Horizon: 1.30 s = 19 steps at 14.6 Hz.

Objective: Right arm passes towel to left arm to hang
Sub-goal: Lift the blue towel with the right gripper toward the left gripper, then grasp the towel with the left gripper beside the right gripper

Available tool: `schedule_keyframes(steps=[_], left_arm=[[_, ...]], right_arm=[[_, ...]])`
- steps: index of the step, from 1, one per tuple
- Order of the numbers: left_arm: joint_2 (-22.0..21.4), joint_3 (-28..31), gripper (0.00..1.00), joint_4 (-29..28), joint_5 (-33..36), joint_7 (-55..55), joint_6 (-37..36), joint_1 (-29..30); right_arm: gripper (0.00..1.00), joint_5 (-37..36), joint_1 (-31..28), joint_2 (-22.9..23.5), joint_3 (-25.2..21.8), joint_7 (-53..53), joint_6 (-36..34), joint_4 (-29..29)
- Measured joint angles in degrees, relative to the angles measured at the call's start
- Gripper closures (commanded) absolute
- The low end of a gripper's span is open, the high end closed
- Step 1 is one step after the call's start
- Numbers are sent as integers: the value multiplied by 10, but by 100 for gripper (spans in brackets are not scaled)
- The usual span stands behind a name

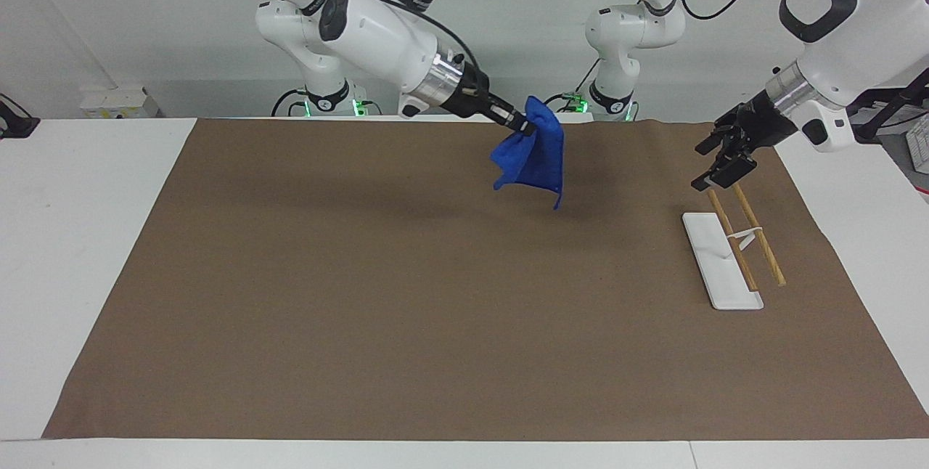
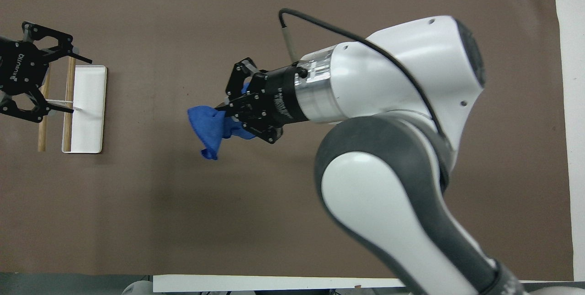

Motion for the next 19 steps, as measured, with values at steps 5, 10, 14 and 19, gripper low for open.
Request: schedule_keyframes(steps=[5,10,14,19], left_arm=[[-2,0,1,-28,-52,-109,32,-24],[-8,-5,6,-47,-94,-116,51,-32],[-15,-28,17,-70,-96,-117,76,-44],[-17,-31,22,-76,-96,-106,77,-46]], right_arm=[[100,0,7,29,60,14,154,1],[100,0,8,34,64,14,162,6],[100,0,12,40,82,14,198,9],[100,0,17,48,90,14,208,21]])
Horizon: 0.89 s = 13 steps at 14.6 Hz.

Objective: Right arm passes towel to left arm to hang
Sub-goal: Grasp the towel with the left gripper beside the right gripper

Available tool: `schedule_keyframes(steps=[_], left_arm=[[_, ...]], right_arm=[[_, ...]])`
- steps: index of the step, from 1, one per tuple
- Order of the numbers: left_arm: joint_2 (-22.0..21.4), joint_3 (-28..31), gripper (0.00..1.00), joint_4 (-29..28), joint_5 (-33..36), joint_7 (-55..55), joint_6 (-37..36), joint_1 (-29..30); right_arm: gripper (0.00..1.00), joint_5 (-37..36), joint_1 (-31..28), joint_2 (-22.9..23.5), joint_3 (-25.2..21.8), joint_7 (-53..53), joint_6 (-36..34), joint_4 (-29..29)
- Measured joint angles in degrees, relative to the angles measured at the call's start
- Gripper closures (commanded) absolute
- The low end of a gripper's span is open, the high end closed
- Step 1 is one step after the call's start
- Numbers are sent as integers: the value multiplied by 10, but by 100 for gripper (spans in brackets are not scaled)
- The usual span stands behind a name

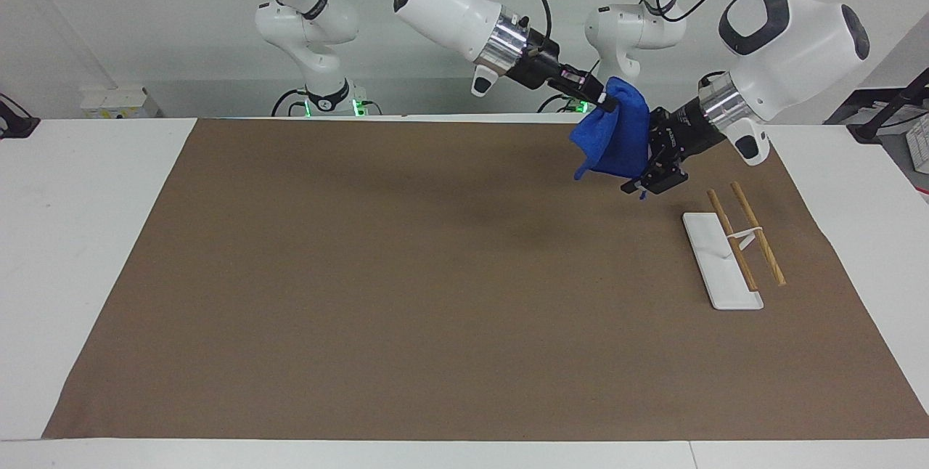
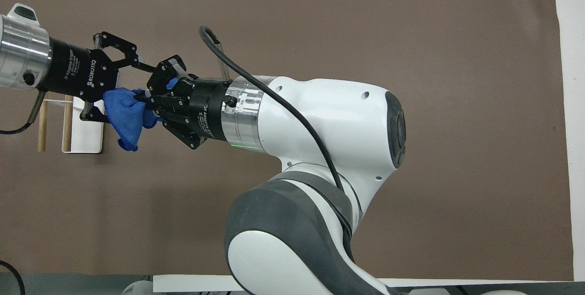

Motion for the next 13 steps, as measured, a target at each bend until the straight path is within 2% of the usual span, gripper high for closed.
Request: schedule_keyframes(steps=[2,5,8,9,13], left_arm=[[0,2,28,-4,0,4,0,0],[0,5,49,-5,0,11,-4,0],[0,12,85,-6,0,24,-21,0],[0,15,94,-6,0,32,-28,0],[-1,24,100,-1,3,66,-40,0]], right_arm=[[100,0,0,1,0,0,0,1],[100,0,0,1,0,0,0,2],[100,0,0,2,0,0,0,2],[100,0,0,2,0,0,0,2],[100,0,0,2,0,0,0,2]])
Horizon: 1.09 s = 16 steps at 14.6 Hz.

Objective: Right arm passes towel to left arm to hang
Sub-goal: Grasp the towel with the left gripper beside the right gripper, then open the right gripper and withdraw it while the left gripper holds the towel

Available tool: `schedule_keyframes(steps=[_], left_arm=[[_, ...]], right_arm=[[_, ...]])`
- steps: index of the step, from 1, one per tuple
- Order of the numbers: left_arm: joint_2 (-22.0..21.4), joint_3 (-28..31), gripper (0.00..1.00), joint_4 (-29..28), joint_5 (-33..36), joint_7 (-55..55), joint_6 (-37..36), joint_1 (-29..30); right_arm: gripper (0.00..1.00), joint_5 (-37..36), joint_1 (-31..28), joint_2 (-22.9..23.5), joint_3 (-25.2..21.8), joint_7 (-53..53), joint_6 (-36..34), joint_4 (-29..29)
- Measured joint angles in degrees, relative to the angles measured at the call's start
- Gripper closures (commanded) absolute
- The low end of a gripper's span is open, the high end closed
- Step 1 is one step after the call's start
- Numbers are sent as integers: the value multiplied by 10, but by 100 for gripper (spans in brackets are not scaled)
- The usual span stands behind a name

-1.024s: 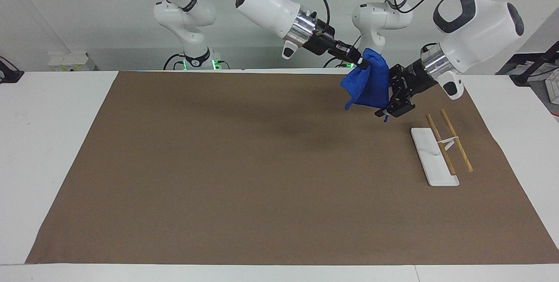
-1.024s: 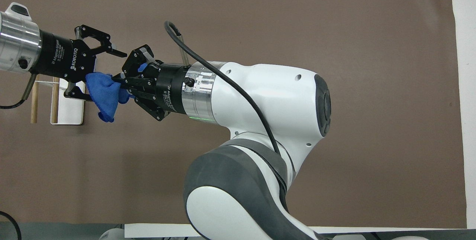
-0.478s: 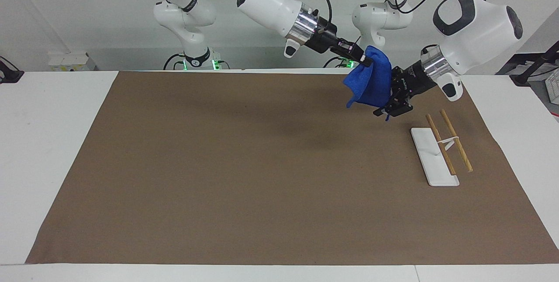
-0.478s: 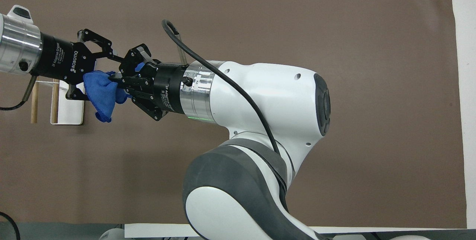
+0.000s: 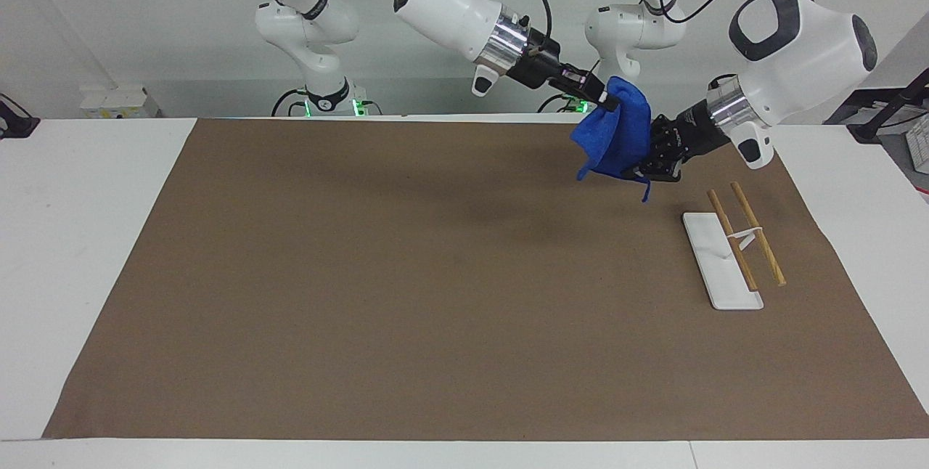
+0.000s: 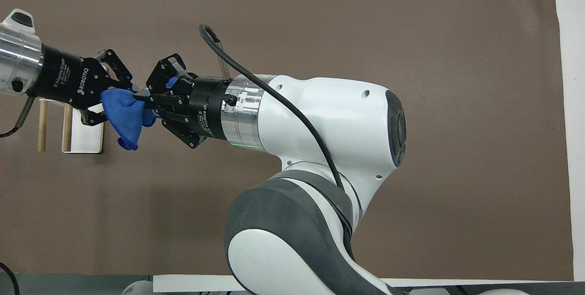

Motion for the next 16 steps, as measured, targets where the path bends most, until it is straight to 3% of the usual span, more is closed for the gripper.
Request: schedule_keyframes(steps=[4,5,7,13,16], left_arm=[[0,1,100,24,17,5,-4,0],[0,1,100,27,19,5,-5,0],[0,1,100,28,22,5,-5,0],[10,2,100,64,69,17,0,0],[21,6,100,81,76,53,28,2]], right_arm=[[100,0,0,0,0,0,0,0],[86,0,0,0,0,0,0,0],[0,0,0,0,0,0,0,0],[1,-4,1,2,0,-1,0,0],[1,-51,2,3,0,-7,-2,-1]])
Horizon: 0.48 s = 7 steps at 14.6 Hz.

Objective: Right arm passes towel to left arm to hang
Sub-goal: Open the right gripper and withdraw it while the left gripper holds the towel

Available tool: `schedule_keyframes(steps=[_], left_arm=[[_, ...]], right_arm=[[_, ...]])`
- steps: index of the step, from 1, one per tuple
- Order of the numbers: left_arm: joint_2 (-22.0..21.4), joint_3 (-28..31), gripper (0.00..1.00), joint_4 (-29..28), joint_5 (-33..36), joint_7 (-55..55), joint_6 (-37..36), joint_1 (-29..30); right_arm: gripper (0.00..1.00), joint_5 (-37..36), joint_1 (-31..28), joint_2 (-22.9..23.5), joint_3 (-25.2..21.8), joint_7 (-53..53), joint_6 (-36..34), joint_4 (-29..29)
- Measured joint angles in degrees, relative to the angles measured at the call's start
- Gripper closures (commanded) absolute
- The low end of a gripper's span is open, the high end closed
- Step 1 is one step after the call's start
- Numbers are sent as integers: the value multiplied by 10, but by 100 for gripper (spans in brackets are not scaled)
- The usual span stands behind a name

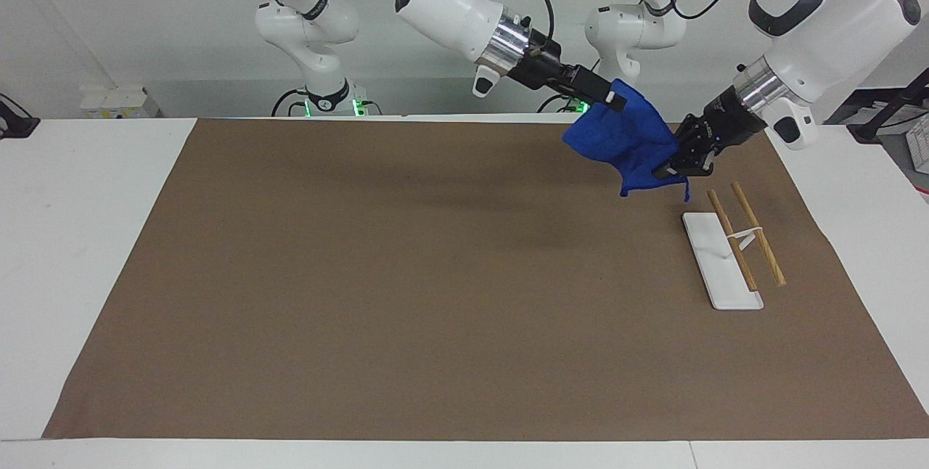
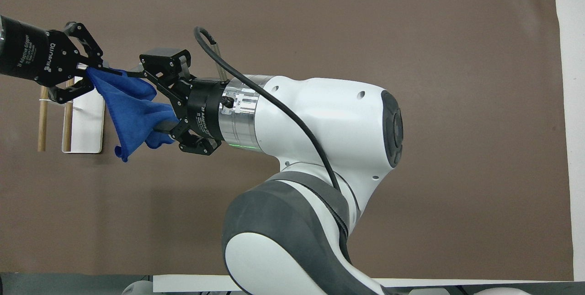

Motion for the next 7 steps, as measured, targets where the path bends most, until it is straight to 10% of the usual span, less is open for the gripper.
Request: schedule_keyframes(steps=[7], left_arm=[[15,20,100,1,8,29,132,11]], right_arm=[[1,-228,-42,-4,-8,-107,-178,-12]])
